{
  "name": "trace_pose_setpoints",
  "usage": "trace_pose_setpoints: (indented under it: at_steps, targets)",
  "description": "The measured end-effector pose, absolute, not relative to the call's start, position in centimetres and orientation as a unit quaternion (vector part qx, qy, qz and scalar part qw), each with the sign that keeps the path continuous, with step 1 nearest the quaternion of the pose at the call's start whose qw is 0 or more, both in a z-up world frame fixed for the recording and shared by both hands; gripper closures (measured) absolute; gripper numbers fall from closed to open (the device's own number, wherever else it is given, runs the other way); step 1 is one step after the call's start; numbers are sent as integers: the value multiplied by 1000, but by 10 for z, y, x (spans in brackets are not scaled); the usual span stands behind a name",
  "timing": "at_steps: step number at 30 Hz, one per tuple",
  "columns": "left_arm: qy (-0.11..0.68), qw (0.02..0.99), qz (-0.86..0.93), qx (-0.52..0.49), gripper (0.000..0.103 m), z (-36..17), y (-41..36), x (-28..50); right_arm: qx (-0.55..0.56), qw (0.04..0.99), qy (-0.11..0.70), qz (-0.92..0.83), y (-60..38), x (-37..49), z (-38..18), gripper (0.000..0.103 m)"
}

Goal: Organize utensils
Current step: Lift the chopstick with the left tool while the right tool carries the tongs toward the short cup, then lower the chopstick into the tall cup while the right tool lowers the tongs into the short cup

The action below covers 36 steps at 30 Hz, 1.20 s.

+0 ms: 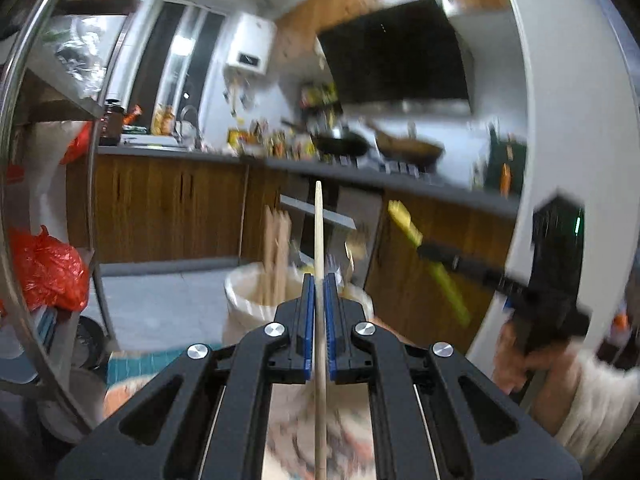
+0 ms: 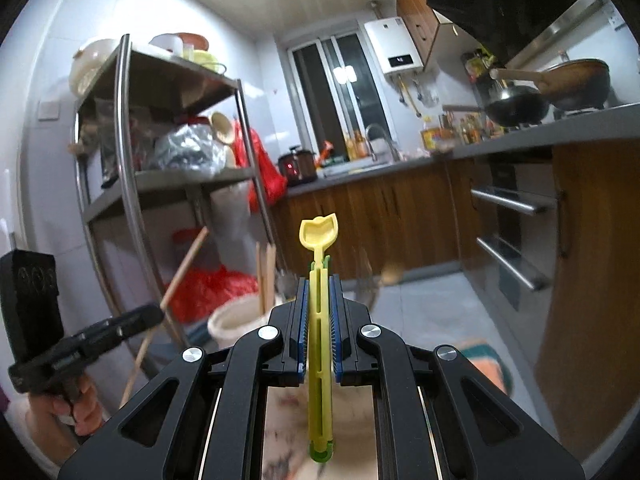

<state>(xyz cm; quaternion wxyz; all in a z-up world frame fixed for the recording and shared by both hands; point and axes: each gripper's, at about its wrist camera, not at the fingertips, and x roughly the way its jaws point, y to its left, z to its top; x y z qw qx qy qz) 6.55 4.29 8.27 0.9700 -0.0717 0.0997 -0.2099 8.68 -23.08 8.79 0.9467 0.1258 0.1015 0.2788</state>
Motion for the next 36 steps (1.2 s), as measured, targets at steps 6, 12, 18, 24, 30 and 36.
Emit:
trace_pose_setpoints:
  at_steps: [6, 12, 18, 24, 30, 36]
  targets:
    - [61, 970, -202, -124, 98, 103, 48, 103, 180, 931, 100, 303, -218, 136, 87, 92]
    - [17, 974, -181, -135, 98, 111, 41, 134, 225, 912, 116, 323, -211, 170, 80, 92]
    - [9, 982, -155, -107, 98, 101, 29, 158, 214, 912, 122, 327, -202, 175, 69, 92]
    - [14, 983, -149, -101, 98, 86, 31, 161, 187, 927, 109, 306, -190, 176, 58, 92]
    - [20, 983, -148, -107, 98, 75, 40, 152, 124, 950, 85, 275, -171, 170, 52, 92]
    - [32, 982, -147, -111, 98, 65, 47, 144, 92, 959, 93, 252, -167, 166, 44, 92]
